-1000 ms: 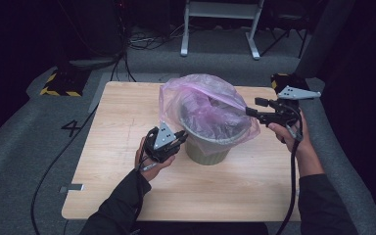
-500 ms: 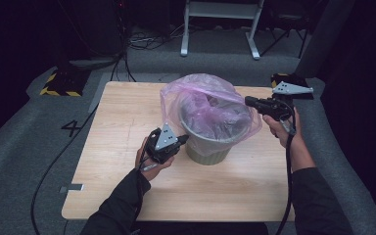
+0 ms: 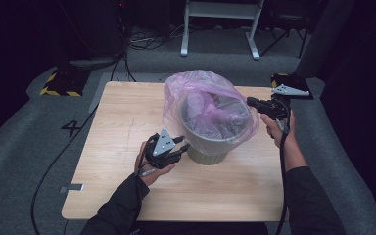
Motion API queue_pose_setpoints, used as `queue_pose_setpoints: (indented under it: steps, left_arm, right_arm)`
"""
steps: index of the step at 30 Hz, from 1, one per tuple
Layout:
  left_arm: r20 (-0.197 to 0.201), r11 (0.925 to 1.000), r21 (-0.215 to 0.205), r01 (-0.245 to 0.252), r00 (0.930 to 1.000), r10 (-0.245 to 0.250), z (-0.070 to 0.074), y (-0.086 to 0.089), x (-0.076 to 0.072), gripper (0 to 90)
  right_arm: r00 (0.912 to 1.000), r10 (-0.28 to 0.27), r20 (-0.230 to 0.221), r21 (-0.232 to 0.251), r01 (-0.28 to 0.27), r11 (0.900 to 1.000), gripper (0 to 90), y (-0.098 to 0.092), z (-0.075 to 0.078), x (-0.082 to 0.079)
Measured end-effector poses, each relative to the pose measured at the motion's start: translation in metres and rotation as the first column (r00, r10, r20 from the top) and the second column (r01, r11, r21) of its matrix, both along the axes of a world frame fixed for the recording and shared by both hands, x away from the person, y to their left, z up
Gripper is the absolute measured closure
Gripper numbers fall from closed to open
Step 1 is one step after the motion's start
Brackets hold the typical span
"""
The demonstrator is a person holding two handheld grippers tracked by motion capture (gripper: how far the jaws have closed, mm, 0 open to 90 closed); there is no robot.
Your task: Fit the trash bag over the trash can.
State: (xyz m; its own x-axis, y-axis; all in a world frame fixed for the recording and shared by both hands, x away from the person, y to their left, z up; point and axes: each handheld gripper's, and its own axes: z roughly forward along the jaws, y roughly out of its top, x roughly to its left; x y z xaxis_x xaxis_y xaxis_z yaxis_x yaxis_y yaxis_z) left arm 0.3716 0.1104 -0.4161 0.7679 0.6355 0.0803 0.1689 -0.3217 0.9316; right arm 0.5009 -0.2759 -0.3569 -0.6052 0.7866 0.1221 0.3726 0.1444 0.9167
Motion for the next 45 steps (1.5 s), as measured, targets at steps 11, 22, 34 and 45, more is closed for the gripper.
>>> queue_pose_setpoints:
  steps: [11, 22, 34, 45]
  left_arm:
    - [0.027, 0.9926, -0.095, -0.076, 0.9965, 0.079, 0.024, 0.039, 0.021, 14.5]
    - [-0.080, 0.9963, -0.037, -0.077, 0.9941, 0.074, 0.023, 0.041, 0.077, 39.0]
    - [-0.104, 0.9970, 0.075, 0.020, 0.9945, -0.012, 0.010, 0.023, 0.083, 90.0]
    - [-0.073, 0.9821, 0.148, 0.116, 0.9916, -0.106, -0.005, 0.013, 0.051, 90.0]
  right_arm:
    - [0.9998, 0.016, 0.008, -0.034, -0.016, 0.999, 78.1, 0.004, 0.004, 0.000]
    - [0.9991, 0.040, 0.014, -0.038, -0.039, 0.999, 77.7, 0.003, 0.005, 0.002]
    - [0.9967, 0.081, 0.005, -0.055, -0.080, 0.995, 90.0, 0.007, -0.002, 0.001]
    - [0.9892, 0.146, -0.015, -0.064, -0.146, 0.987, 90.0, 0.002, -0.010, -0.017]
